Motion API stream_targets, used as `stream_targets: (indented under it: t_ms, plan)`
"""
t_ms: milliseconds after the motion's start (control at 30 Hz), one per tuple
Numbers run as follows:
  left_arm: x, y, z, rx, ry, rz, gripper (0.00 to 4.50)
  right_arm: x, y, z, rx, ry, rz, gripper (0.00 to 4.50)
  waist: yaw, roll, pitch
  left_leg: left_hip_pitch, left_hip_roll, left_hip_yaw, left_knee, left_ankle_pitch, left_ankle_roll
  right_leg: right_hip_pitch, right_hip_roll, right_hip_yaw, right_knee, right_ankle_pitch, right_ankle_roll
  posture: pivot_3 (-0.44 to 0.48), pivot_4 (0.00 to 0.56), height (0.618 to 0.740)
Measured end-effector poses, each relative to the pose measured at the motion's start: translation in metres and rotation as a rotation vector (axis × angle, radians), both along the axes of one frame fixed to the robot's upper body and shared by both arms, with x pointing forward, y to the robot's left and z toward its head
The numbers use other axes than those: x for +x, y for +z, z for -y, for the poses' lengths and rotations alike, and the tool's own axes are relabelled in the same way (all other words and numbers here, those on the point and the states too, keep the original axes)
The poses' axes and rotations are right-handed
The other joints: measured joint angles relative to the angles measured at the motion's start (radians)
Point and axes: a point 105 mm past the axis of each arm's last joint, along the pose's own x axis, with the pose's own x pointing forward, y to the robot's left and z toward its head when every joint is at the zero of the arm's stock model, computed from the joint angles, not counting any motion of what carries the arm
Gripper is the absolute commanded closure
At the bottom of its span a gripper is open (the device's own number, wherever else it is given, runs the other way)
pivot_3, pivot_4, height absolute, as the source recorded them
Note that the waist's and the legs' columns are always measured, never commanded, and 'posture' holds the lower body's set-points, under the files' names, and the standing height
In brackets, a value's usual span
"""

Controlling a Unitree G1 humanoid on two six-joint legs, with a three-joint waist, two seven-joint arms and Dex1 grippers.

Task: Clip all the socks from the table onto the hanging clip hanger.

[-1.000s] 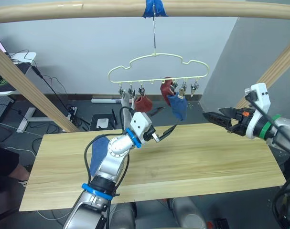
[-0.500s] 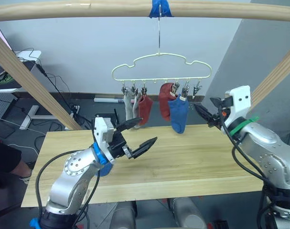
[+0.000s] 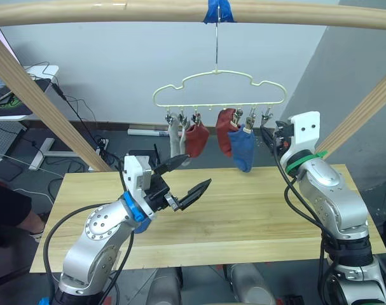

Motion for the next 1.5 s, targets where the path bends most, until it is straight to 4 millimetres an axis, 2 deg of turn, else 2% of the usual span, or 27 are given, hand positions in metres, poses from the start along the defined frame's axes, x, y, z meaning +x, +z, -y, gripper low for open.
stream_targets:
  t_ms: [433,800,1500]
  plan:
    - [0.0,0.004,0.002,0.002,0.004,0.006,0.0,0.01,0.005,-0.004,0.03,-0.048,0.054,2.15,0.003,0.0,0.0,0.0,0.0,0.0,0.0,0.0,0.0,0.0,0.0,0.0,0.0,0.0,0.0,-0.033,0.234,0.74]
    - [0.0,0.004,0.002,0.004,0.003,0.001,0.0,0.018,0.0,-0.005,0.018,-0.088,0.051,2.15,0.005,0.0,0.0,0.0,0.0,0.0,0.0,0.0,0.0,0.0,0.0,0.0,0.0,0.0,0.0,-0.023,0.226,0.74]
    - [0.001,0.007,0.004,-0.001,0.0,0.016,0.0,0.035,0.006,-0.027,0.113,-0.076,0.034,2.15,0.018,0.0,0.0,0.0,0.0,0.0,0.0,0.0,0.0,0.0,0.0,0.0,0.0,0.0,-0.001,-0.013,0.237,0.74]
